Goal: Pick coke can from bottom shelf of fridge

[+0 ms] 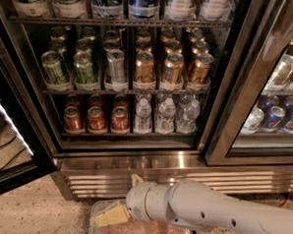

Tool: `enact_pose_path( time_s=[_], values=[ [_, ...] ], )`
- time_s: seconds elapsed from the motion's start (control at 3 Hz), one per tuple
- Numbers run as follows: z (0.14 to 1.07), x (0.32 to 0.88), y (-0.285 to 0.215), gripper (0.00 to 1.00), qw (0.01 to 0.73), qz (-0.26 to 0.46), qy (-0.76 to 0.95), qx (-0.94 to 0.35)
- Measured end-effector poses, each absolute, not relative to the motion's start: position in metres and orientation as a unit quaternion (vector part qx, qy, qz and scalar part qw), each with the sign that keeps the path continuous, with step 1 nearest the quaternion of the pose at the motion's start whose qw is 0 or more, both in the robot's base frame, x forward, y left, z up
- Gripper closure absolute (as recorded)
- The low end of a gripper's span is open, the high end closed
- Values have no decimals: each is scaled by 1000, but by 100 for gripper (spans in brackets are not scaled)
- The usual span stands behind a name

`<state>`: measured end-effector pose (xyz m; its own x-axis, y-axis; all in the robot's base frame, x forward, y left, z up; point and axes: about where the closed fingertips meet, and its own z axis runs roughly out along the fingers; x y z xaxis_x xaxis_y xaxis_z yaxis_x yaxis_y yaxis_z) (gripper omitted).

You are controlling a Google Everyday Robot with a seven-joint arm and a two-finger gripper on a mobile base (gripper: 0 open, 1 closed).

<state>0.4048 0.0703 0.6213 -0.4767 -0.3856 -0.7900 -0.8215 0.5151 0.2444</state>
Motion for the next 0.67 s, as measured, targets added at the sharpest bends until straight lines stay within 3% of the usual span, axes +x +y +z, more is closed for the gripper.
enact_pose_path(
  time_s=[0.67],
  values=[
    [616,460,82,0,420,269,793,-350]
  ],
)
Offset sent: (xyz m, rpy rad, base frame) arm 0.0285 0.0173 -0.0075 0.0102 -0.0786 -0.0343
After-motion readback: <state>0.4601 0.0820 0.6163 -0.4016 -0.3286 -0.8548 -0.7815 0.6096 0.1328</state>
